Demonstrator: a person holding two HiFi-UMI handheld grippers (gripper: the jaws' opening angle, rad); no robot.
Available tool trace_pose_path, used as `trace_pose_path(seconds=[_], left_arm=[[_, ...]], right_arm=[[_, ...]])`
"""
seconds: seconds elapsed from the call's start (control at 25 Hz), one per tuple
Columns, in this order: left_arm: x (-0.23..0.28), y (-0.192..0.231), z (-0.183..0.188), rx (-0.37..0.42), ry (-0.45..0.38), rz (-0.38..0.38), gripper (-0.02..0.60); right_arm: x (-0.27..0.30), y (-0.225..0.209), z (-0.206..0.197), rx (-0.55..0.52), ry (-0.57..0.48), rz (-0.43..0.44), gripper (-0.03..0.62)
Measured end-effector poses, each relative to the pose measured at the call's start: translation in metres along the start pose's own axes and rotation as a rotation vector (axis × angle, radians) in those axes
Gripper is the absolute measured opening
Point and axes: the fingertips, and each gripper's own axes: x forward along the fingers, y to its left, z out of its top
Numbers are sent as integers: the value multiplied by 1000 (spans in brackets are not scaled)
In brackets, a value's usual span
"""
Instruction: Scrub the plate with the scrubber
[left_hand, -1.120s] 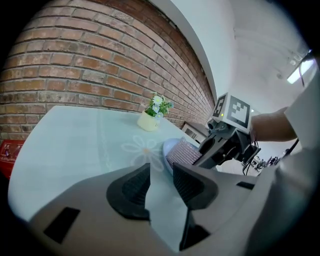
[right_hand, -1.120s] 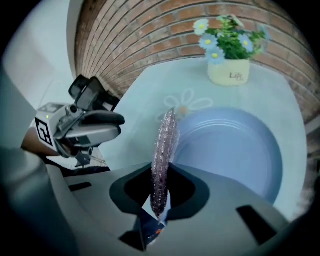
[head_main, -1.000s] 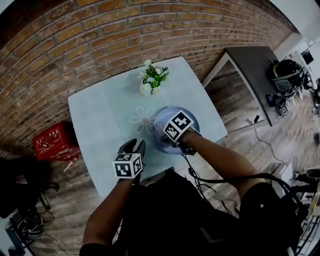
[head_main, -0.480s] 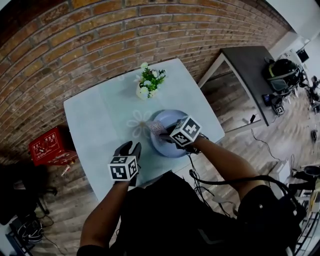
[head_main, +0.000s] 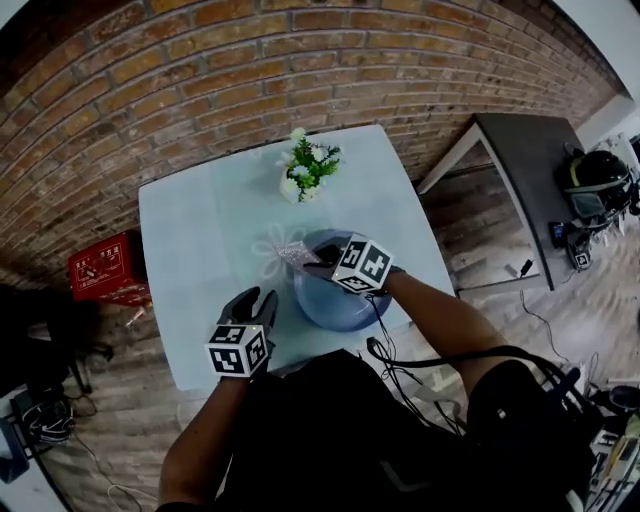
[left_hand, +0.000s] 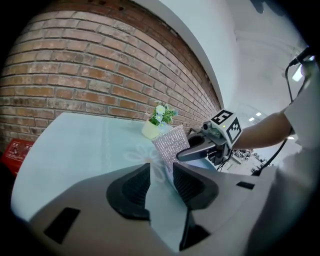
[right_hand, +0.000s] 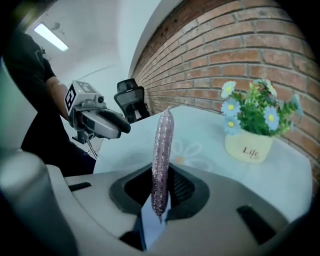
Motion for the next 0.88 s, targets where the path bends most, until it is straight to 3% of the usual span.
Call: trace_pose_path(seconds=[0.28,0.52,0.88], left_arm=[[-4,-1,-4,-40,-38,108,158],[-2,-8,-5,-86,-83,166,153],[11,-22,-16,-92,-80,201,143]], right_arm=[[2,-22,-4,-61,-19,-2,67],[0,-39,-8,-105,-17,-71,67],[-17,-70,-23,-71,-40,-196,67]])
